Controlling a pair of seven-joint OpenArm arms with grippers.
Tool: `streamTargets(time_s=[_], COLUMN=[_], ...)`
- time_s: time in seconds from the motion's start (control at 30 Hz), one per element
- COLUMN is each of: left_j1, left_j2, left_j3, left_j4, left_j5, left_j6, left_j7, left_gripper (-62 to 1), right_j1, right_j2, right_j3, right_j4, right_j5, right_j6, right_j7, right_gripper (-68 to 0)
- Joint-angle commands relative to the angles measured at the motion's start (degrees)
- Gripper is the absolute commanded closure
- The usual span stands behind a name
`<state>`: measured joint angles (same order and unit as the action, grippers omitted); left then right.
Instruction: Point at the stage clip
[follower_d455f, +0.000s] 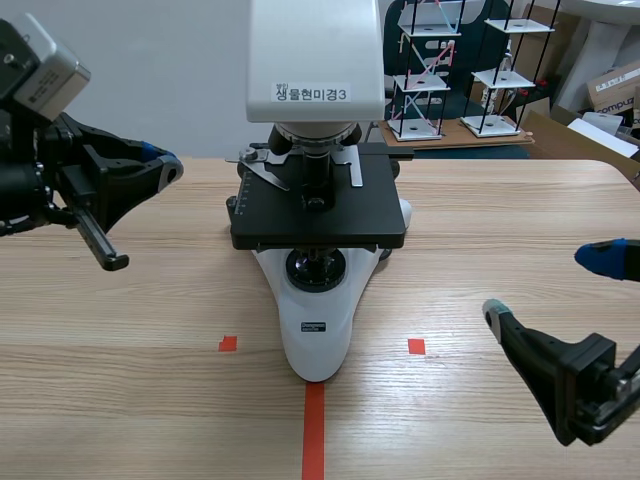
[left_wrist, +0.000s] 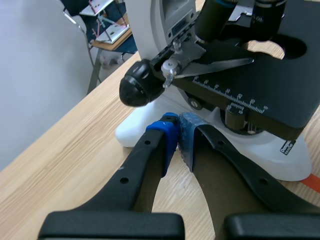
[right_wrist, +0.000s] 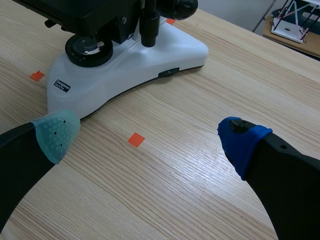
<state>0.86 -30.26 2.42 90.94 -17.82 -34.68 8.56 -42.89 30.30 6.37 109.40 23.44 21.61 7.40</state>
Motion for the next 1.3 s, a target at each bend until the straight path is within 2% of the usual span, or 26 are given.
streamTargets(time_s=[0.0,0.13,0.47,1.27], left_j1=[-1.2,-3.5,-5.4,-5.3], left_j2=[0.1,0.1,0.6,1.0], left_j3=[-0.5,-0.5,-0.5,-0.5], left_j4=[0.8,0.8,0.8,0.8], left_j5=[-0.8,-0.8,-0.8,-0.8], left_j6=[0.4,-1.2,-2.6,-2.6], left_j7=[-0.1,1.8,3.5,4.1], left_gripper=[-1.5,-1.5,-1.5,-1.5], right_j1=[0.0,0.0,0.0,0.0], right_j2=[0.5,0.5,0.5,0.5], right_j3=[0.7,0.7,0.7,0.7], right_j4=[0.8,0.8,0.8,0.8], right_j5=[0.6,0.6,0.6,0.6], right_j6=[-0.2,-0.2,-0.2,-0.2], right_j7=[0.6,0.6,0.6,0.6], right_gripper=[-61.3,-61.3,-61.3,-61.3])
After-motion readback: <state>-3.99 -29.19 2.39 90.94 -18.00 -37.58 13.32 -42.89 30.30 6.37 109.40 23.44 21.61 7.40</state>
